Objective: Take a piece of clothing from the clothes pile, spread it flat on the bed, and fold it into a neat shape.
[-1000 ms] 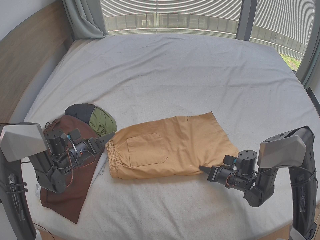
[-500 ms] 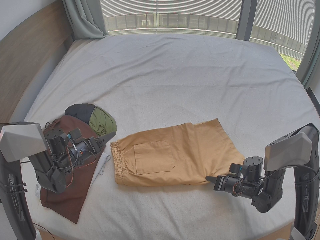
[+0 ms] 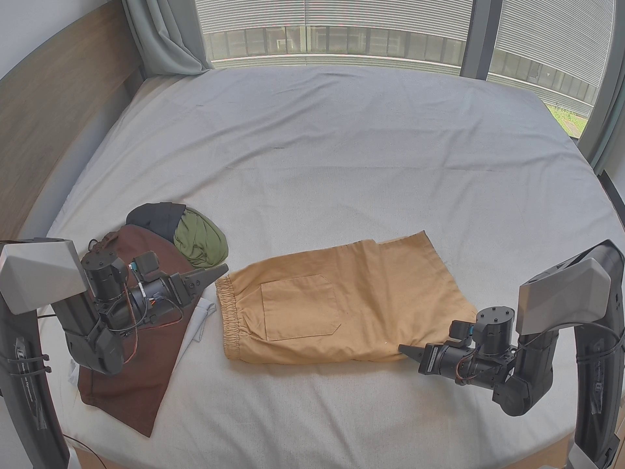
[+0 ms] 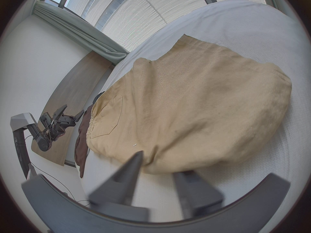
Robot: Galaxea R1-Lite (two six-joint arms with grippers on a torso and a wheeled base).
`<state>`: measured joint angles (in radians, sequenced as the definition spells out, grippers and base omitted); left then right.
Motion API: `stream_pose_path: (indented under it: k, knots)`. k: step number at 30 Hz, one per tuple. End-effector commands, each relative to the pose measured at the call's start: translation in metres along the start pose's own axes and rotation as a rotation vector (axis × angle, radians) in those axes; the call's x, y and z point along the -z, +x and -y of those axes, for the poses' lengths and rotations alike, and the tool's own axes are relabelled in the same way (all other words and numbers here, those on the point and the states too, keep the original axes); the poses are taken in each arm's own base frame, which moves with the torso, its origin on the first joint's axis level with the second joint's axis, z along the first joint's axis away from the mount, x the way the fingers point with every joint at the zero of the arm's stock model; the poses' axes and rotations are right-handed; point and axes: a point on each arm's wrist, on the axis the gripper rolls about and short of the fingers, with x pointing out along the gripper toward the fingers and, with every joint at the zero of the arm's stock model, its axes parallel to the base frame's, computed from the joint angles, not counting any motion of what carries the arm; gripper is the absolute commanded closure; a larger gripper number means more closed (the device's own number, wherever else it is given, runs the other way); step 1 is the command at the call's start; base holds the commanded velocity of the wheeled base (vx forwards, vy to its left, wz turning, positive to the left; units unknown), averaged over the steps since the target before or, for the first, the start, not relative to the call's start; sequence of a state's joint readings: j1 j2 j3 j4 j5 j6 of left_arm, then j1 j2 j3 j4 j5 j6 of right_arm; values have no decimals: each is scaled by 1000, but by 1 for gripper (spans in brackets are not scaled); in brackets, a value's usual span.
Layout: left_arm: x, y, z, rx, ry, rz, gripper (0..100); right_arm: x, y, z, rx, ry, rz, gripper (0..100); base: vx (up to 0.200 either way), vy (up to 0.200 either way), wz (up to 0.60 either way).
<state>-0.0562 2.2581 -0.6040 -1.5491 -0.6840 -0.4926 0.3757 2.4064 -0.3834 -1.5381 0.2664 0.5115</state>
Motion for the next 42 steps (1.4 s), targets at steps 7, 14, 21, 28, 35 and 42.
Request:
stream_pose_path:
  k: [7,14,21,28,35,42]
  knots:
    - [-2,-6,-6,19,20,-12,0,3,-15,-7,-22,0,-35,0,0,0,0]
    - [3,-10,2,24,6,-35,0,2,-32,-22,-100,-14,-68,0,0,0,0]
    - [4,-11,3,24,5,-39,0,-6,-51,-34,-190,-26,-75,0,0,0,0]
    - [7,-12,4,23,-4,-47,0,-16,-59,-40,-229,-38,-36,0,0,0,0]
    - [17,-16,7,50,-34,-99,0,-18,-57,-39,-226,-36,-30,0,0,0,0]
    - [26,-17,5,29,-60,-121,0,-17,-56,-38,-221,-34,-30,0,0,0,0]
